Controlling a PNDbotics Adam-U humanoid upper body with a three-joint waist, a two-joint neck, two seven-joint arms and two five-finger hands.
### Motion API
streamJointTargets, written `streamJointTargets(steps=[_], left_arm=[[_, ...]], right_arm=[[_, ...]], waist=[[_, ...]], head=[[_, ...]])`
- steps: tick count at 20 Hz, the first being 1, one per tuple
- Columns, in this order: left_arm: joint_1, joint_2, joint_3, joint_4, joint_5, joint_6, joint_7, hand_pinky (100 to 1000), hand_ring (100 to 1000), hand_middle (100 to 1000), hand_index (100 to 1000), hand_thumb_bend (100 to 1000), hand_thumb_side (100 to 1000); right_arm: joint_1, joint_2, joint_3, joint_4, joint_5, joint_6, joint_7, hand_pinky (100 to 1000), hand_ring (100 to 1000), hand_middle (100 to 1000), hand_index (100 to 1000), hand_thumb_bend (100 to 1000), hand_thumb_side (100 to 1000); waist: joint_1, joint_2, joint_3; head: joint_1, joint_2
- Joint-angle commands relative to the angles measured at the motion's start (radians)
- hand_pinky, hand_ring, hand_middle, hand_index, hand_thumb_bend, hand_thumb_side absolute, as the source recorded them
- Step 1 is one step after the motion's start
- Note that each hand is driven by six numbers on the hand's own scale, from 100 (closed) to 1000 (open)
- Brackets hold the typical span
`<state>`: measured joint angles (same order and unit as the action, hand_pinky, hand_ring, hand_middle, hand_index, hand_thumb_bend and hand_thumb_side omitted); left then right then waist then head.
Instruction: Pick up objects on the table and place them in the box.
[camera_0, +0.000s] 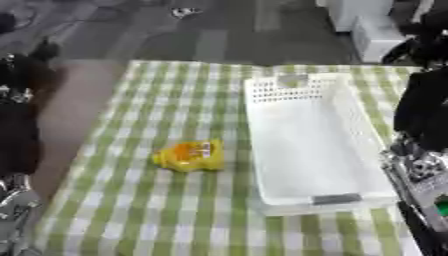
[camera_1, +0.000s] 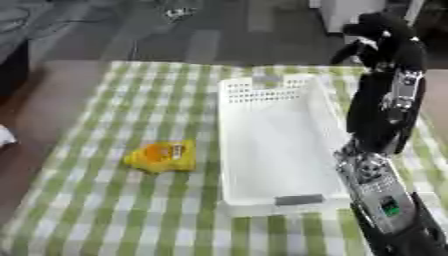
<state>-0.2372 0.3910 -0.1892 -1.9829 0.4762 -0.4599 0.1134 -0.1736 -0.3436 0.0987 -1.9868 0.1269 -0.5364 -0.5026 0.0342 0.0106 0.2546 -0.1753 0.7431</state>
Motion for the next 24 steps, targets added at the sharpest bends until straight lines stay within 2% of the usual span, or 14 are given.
streamJointTargets(steps=[1, 8, 11, 17, 20, 24], left_arm=[[-0.006, 0.015, 0.006, -0.017, -0.003, -0.001, 0.003, 785, 512, 757, 827, 100, 897], [-0.006, 0.015, 0.006, -0.017, -0.007, 0.003, 0.000, 787, 512, 759, 828, 100, 899], [-0.002, 0.018, 0.009, -0.017, -0.031, 0.017, -0.009, 818, 532, 780, 846, 100, 906], [0.011, 0.024, 0.018, -0.017, -0.128, 0.084, -0.032, 856, 553, 821, 885, 100, 932], [0.018, 0.057, 0.033, -0.017, -0.216, 0.124, -0.046, 884, 580, 847, 905, 100, 928], [0.018, 0.127, 0.038, -0.017, -0.362, 0.144, -0.069, 900, 606, 867, 914, 100, 913]], right_arm=[[-0.011, -0.018, -0.004, -0.013, -0.002, 0.001, -0.001, 361, 619, 638, 735, 100, 936], [-0.010, -0.018, -0.003, -0.013, -0.002, 0.002, -0.001, 360, 619, 638, 735, 100, 937], [-0.012, -0.018, -0.004, -0.013, -0.003, 0.002, -0.001, 361, 619, 638, 735, 100, 936], [-0.016, -0.019, -0.016, -0.013, -0.002, 0.010, -0.010, 362, 619, 638, 736, 100, 936], [-0.018, -0.018, -0.027, -0.013, 0.000, 0.018, -0.021, 365, 619, 638, 735, 100, 934], [-0.023, -0.017, -0.030, -0.013, 0.001, 0.021, -0.027, 366, 619, 638, 736, 100, 933]], waist=[[0.000, -0.009, 0.001], [-0.001, -0.008, 0.001], [0.000, -0.008, -0.002], [0.004, -0.011, -0.017], [0.009, -0.016, -0.025], [0.016, -0.020, -0.035]], head=[[0.006, -0.016], [0.009, -0.007], [0.005, 0.000], [-0.025, 0.025], [-0.029, 0.026], [-0.020, 0.019]])
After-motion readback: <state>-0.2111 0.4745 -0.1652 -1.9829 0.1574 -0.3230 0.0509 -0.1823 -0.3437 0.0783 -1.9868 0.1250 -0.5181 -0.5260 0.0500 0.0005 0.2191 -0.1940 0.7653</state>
